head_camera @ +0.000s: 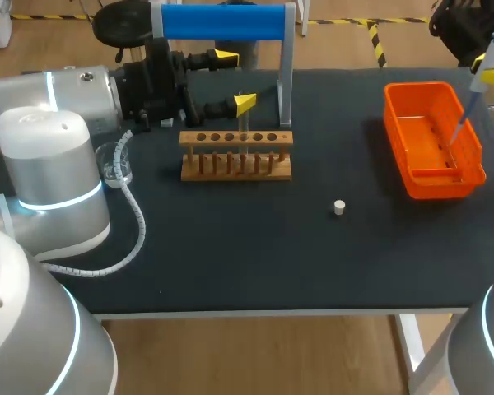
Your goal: Invert the test tube, pick up the pipette, mount the tip to pipette, aspirate from beaker and dispense into the tube, eject the tip, return the pipette, and cap with the stopper.
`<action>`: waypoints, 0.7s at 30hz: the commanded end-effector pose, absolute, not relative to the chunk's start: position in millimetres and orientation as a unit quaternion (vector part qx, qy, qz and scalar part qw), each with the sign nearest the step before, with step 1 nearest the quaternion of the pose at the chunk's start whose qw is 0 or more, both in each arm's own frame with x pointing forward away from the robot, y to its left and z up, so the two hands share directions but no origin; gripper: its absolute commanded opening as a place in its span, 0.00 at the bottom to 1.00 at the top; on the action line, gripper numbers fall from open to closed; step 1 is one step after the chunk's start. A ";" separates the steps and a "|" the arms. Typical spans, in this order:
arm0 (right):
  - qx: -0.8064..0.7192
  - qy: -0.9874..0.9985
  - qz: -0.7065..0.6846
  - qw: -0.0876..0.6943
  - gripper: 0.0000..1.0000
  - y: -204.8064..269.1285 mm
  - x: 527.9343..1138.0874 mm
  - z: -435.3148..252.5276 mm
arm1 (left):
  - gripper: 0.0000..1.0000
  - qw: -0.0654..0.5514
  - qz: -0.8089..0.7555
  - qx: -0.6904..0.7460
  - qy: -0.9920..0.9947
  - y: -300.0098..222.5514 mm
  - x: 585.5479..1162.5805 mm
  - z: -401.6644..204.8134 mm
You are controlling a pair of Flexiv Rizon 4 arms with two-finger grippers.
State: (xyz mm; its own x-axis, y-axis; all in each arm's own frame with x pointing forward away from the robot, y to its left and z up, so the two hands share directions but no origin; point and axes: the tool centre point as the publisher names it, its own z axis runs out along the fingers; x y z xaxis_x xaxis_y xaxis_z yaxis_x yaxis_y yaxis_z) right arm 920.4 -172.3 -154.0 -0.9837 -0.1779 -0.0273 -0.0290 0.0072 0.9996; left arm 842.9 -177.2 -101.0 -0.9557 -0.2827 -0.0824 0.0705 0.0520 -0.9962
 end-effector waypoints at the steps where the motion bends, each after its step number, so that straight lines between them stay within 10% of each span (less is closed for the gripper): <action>1: 0.067 -0.709 -0.700 0.054 0.00 -174.9 921.3 -155.3 | 1.00 0.130 -0.686 -0.074 0.713 -176.7 842.4 -101.7; 21: 0.052 -0.715 -0.695 0.049 0.00 -176.0 924.9 -156.8 | 1.00 0.130 -0.686 -0.074 0.713 -176.7 842.4 -101.7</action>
State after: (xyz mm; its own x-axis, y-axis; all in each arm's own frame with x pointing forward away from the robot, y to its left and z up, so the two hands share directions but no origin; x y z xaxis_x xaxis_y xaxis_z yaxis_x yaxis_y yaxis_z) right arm 926.6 -177.5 -158.6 -0.9891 -0.1472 -0.0002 -0.0034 0.0217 0.9998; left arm 842.9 -177.2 -101.0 -0.9557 -0.2827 -0.0824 0.0705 0.0521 -0.9962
